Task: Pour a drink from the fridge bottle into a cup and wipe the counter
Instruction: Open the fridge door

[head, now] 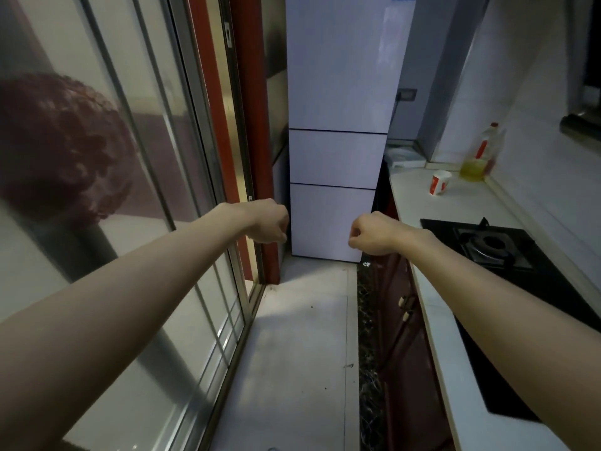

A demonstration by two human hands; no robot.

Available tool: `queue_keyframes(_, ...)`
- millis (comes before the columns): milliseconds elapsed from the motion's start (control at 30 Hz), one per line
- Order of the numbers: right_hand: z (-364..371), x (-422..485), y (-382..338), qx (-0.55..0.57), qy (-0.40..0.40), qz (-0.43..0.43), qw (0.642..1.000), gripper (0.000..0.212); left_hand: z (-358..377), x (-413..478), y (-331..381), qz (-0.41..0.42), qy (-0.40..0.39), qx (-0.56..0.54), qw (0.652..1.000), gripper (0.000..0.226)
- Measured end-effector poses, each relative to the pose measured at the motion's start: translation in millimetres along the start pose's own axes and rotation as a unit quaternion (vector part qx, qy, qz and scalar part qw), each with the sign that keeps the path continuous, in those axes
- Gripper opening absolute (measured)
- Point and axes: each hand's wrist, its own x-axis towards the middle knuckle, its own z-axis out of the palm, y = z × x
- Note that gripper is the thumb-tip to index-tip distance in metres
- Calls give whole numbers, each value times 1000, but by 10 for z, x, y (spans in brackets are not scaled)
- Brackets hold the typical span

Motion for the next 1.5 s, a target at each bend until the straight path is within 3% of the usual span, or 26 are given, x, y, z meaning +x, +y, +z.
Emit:
queue_keyframes(467, -697, 2168, 161, -30, 17, 37, 999, 36, -661, 1991, -1243, 31, 5, -10, 999, 33)
queue_keyframes(833, -836, 3507, 543, -32, -42, 39, 998, 34, -805, 3159, -1704, 24, -17, 7, 1000, 33)
queue_keyframes(1100, -1355, 4665, 969, -47, -75, -9, 996, 35, -1324, 4134, -1901, -25, -20, -1, 999, 23)
queue_keyframes(1300, -1765, 5368, 1213, -70, -41, -62, 995, 34, -1631, 4747, -1871, -28, 1, -13, 1000, 18)
queue_keyframes(1500, -1715, 5988, 1465, -56, -86, -67, 992, 36, -1672, 5347, -2177, -72, -40, -5, 997, 33)
